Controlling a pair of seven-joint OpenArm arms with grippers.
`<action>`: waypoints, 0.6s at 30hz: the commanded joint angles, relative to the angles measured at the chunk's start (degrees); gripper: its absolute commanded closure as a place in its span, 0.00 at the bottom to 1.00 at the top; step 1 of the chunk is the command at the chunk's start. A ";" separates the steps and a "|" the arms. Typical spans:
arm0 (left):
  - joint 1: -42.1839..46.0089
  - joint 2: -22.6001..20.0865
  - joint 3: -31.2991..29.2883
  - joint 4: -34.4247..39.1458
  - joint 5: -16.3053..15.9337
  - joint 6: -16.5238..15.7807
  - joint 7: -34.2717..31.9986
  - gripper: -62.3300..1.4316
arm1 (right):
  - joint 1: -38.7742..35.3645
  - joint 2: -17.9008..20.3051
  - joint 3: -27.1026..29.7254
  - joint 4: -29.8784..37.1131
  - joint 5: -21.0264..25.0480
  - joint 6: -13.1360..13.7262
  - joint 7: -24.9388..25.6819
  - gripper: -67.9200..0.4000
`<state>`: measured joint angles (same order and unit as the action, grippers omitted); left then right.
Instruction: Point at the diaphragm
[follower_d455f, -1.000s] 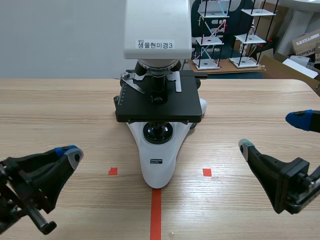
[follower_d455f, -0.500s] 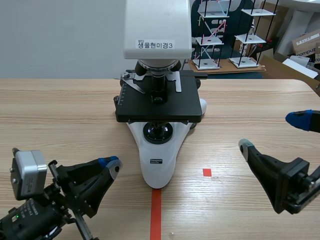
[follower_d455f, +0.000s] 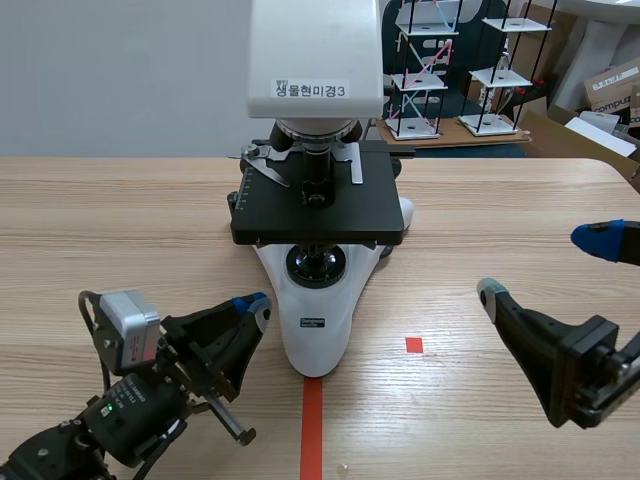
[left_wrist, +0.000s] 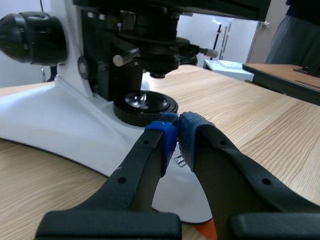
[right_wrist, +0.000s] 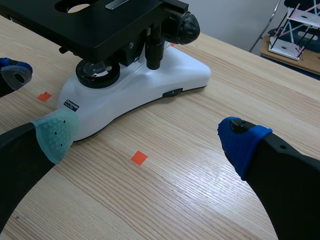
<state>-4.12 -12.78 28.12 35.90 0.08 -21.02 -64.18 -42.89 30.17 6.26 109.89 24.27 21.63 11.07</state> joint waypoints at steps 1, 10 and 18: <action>-0.57 0.57 -0.26 -0.11 -0.42 0.37 -1.64 0.90 | -0.09 0.26 0.52 0.31 0.42 -0.22 1.01 0.10; -3.23 2.80 -0.26 -5.03 1.92 0.57 -6.69 0.90 | -0.11 0.26 0.52 0.31 0.42 -0.22 0.81 0.10; -3.56 4.20 -0.26 -6.34 1.95 1.01 -8.26 0.90 | -0.11 0.26 0.52 0.31 0.42 -0.22 0.81 0.10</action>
<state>-7.44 -8.99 28.12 28.84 2.15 -20.01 -71.64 -42.89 30.17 6.26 109.89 24.27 21.63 11.05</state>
